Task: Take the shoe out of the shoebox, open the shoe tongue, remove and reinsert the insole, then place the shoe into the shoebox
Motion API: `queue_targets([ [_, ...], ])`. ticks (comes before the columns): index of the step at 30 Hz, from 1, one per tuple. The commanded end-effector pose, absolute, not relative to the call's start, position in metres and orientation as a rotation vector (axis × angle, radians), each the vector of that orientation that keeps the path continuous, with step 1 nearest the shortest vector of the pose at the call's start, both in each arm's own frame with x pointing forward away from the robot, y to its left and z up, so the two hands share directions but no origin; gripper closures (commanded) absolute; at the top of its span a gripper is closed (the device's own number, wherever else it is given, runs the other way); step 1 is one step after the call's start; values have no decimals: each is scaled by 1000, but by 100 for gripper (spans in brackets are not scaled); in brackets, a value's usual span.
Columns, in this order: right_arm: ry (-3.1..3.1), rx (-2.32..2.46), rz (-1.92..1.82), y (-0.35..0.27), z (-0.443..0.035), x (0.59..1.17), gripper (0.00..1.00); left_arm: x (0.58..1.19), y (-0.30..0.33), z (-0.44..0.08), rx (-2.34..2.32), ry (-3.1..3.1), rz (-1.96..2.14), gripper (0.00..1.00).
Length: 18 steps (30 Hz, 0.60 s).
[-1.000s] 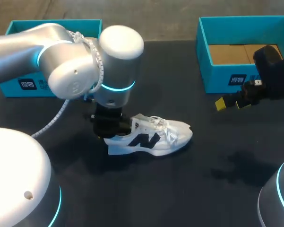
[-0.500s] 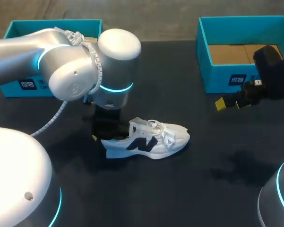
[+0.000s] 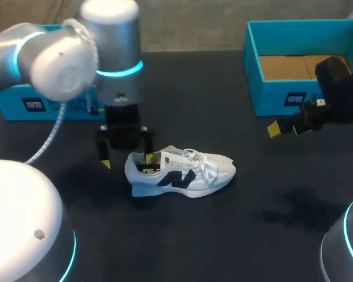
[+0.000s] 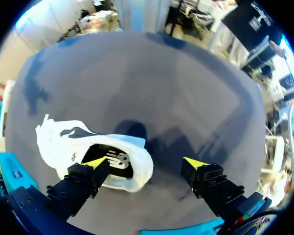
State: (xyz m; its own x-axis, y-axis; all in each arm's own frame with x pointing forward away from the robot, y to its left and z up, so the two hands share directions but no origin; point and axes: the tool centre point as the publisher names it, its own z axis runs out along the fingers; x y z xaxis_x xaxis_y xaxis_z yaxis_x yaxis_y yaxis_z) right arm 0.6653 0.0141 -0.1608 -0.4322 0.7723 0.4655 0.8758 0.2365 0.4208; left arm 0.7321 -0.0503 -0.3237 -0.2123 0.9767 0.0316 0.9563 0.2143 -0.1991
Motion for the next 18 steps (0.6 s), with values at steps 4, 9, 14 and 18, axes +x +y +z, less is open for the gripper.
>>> queue_targets([
  [4, -2339, -1577, -964, 15, -162, 666, 0, 723, -27, -301, -1685, -2563, 544, 0],
  [9, -2339, -1577, -964, 15, -162, 666, 0, 717, -19, -300, -1485, -2674, 708, 0],
  [14, -2339, -1577, -964, 15, -162, 666, 0, 706, -16, -298, -1342, -2755, 771, 0],
  [18, -2339, -1577, -964, 15, -162, 666, 0, 699, -17, -297, -1256, -2789, 790, 0],
])
